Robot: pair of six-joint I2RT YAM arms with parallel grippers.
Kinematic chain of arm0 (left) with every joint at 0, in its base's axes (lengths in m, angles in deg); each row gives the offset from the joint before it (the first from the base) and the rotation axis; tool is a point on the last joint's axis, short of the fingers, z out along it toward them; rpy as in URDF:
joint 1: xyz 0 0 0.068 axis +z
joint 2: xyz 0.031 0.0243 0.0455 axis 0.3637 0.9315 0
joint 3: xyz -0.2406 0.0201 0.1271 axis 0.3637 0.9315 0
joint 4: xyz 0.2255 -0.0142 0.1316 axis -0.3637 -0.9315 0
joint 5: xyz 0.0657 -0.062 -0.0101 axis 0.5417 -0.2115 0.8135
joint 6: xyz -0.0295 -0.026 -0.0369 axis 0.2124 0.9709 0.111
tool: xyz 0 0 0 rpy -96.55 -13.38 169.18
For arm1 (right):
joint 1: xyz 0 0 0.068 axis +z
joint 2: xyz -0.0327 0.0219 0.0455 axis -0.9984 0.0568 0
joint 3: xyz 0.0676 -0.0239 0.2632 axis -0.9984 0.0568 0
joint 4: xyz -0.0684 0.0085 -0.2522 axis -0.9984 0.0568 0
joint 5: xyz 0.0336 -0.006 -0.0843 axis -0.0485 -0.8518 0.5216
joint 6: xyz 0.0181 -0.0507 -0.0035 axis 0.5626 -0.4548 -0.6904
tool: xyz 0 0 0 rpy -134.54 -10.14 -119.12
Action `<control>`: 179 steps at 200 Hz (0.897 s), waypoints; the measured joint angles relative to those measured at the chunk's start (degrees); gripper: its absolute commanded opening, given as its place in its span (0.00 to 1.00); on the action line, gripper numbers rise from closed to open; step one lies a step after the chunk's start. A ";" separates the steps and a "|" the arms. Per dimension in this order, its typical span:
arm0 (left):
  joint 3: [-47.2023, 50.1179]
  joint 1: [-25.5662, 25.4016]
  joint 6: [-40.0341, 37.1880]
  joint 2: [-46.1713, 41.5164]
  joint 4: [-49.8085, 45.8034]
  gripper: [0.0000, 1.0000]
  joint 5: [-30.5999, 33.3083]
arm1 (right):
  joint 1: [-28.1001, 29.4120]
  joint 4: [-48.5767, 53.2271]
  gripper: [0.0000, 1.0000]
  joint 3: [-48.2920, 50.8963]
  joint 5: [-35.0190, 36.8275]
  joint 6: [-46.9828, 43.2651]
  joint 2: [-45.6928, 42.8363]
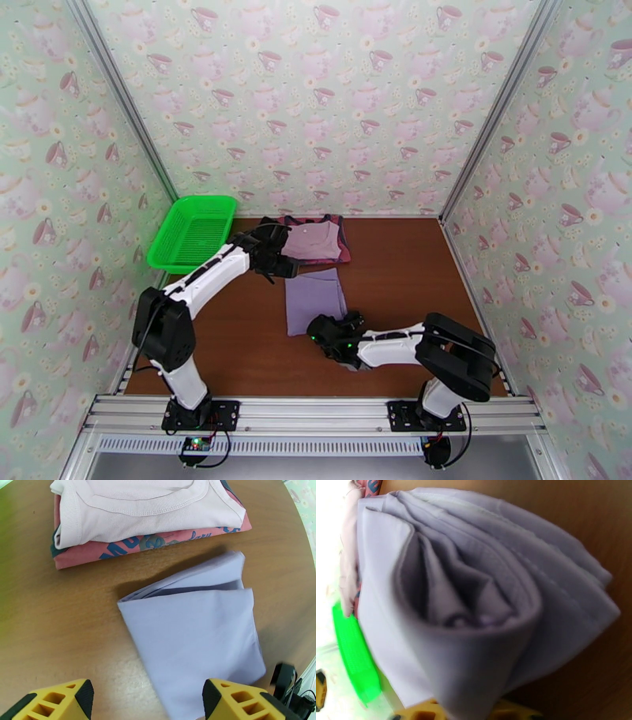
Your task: Fold and stack the mixed laundry pile
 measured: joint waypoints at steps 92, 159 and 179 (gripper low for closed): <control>12.70 -0.09 1.60 -12.17 -0.66 0.77 -1.60 | -23.76 27.71 0.00 -14.10 -22.86 -60.26 1.14; 5.20 -3.74 -1.68 4.09 3.26 0.76 -7.56 | -28.46 44.59 0.00 -26.97 -24.09 -92.48 9.14; -0.79 -4.70 -4.28 12.98 3.85 0.75 -9.44 | -28.81 45.81 0.00 -28.13 -24.52 -96.59 9.92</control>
